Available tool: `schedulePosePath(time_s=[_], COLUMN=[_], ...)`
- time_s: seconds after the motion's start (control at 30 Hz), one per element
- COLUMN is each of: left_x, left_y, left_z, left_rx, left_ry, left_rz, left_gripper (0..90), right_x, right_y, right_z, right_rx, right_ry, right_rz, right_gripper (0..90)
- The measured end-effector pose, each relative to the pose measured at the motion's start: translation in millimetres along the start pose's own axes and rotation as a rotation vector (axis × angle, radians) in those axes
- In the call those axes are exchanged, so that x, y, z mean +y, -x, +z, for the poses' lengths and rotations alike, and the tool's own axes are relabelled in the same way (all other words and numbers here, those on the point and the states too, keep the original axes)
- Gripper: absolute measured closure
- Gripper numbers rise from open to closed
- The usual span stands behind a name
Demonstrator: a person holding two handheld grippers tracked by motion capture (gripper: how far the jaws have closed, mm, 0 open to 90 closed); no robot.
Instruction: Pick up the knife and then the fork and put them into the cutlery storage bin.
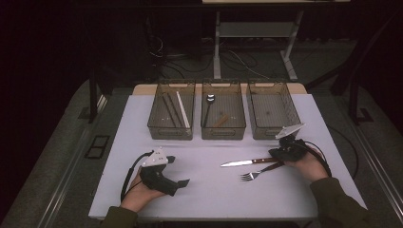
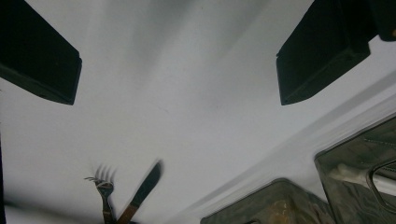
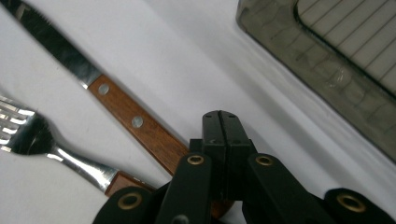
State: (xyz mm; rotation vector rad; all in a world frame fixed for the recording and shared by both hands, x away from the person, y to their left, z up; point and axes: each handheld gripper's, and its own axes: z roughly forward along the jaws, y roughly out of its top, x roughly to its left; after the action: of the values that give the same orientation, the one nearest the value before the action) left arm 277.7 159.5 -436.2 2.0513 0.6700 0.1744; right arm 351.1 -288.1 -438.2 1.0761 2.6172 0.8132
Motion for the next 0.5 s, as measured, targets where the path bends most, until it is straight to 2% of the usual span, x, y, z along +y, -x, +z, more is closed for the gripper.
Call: schedulePosePath(time_s=[0.5], left_x=[0.3], left_y=[0.8], left_z=[0.8], left_rx=[-0.006], left_ry=[-0.005], left_rz=[0.005], left_gripper=[0.0], right_x=[-13.4], right_y=[-12.0], right_z=[-11.3], right_rx=[0.022], right_ry=[-0.028], right_rz=[-0.029], right_gripper=[89.9])
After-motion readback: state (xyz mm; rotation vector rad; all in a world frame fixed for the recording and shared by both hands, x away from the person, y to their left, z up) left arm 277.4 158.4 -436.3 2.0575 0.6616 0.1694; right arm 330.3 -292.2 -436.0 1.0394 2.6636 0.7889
